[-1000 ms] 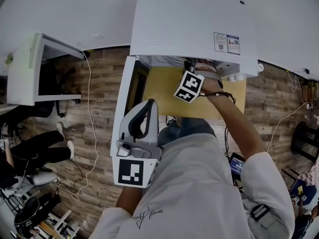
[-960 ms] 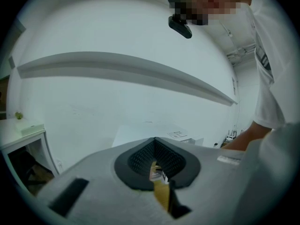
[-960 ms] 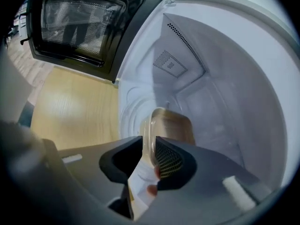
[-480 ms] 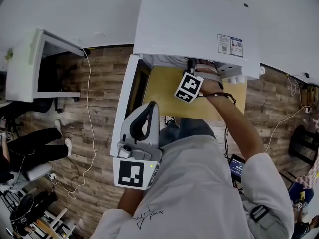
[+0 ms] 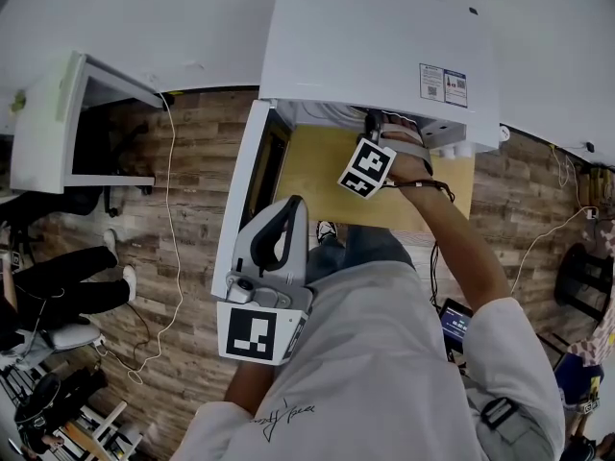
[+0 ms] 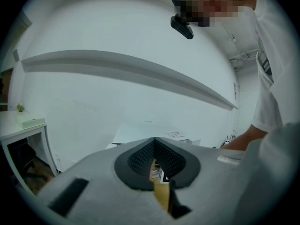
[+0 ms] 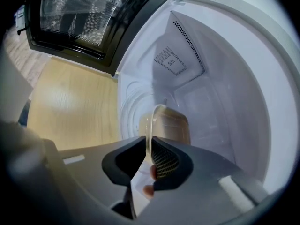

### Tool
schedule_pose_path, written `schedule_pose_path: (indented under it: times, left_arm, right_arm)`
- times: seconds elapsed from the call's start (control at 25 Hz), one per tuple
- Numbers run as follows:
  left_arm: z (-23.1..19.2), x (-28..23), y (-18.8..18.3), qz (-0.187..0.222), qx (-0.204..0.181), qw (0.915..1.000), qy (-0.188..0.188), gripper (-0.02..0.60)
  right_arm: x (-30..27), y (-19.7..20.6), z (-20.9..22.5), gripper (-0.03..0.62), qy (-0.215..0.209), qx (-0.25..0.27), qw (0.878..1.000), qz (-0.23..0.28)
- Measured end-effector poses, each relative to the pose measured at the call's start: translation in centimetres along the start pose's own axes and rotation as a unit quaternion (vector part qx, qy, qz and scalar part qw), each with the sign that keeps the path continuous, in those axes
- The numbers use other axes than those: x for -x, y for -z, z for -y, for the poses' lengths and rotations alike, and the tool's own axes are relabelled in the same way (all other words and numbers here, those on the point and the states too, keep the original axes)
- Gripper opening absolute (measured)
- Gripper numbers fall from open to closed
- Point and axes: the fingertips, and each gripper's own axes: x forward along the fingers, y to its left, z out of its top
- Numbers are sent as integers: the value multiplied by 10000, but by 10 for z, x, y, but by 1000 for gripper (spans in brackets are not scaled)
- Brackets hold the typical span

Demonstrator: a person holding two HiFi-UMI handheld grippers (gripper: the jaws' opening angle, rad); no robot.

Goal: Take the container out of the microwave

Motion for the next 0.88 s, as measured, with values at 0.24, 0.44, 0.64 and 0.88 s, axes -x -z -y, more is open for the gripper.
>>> schedule_pose_path:
  times: [0.24, 0.44, 0.64, 0.88]
  left_arm:
    - [5, 3, -1, 31, -32, 9999, 92, 8]
    - [9, 7, 1, 41, -15, 9998, 206, 8]
    - [13, 12, -1, 63, -36, 9994, 353, 8]
    - [18, 15, -2, 109, -73, 9987, 495, 8]
  right_arm:
    - [9, 3, -1, 51, -34, -118, 9999, -23]
    - [21, 7, 0, 51, -124, -373, 9992, -32]
    - [35, 7, -2, 50, -158, -565, 9983, -31]
    - [49, 7, -5, 49, -184, -814, 9965, 46]
